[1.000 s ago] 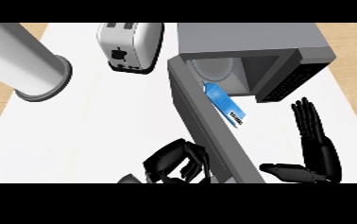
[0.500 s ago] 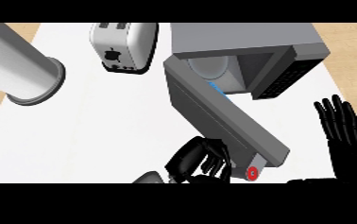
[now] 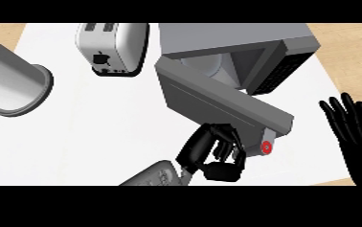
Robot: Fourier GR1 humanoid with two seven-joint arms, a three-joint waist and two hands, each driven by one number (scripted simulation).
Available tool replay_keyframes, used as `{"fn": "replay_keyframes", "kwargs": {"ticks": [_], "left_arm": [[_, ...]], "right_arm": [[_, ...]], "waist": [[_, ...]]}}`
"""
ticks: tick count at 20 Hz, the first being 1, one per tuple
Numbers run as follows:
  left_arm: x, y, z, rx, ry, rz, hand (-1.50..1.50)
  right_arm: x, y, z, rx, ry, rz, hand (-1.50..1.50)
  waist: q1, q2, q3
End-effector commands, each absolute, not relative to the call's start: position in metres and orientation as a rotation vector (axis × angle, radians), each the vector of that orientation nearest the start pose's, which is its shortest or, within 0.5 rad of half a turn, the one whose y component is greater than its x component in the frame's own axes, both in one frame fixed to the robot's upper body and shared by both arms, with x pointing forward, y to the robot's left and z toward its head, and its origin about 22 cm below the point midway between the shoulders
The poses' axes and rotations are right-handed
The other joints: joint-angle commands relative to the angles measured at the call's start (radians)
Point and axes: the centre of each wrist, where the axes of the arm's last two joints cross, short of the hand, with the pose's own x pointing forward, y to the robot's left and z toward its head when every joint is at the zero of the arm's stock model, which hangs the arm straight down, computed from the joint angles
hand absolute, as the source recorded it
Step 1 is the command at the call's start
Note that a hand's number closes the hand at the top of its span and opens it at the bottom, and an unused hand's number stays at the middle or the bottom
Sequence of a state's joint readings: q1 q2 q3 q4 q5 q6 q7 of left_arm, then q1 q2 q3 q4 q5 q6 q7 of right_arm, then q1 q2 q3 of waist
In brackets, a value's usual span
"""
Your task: Pick up the milk, place it into the microwave and close the microwave
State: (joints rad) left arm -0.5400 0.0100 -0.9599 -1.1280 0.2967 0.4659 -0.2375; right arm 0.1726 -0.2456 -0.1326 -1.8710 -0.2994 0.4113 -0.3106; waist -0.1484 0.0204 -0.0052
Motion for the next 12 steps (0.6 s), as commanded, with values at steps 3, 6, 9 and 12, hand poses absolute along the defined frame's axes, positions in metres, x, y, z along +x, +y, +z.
{"fn": "replay_keyframes", "kwargs": {"ticks": [3, 6, 9, 12], "left_arm": [[0.267, -0.004, 0.011, -0.337, -1.76, -0.548, 1.5], [0.279, -0.007, 0.023, -0.32, -1.758, -0.485, 1.5], [0.296, -0.005, 0.027, -0.26, -1.743, -0.449, 1.5], [0.302, -0.002, 0.028, -0.247, -1.715, -0.372, 1.5]], "right_arm": [[0.196, -0.312, 0.08, 0.367, -2.048, 0.315, -1.5], [0.198, -0.31, 0.09, 0.394, -2.05, 0.319, -1.5], [0.2, -0.306, 0.096, 0.435, -2.066, 0.323, -1.5], [0.196, -0.304, 0.098, 0.476, -2.066, 0.296, -1.5]], "waist": [[-0.056, 0.009, 0.0], [-0.072, 0.013, -0.001], [-0.093, 0.025, 0.0], [-0.115, 0.028, -0.001]]}}
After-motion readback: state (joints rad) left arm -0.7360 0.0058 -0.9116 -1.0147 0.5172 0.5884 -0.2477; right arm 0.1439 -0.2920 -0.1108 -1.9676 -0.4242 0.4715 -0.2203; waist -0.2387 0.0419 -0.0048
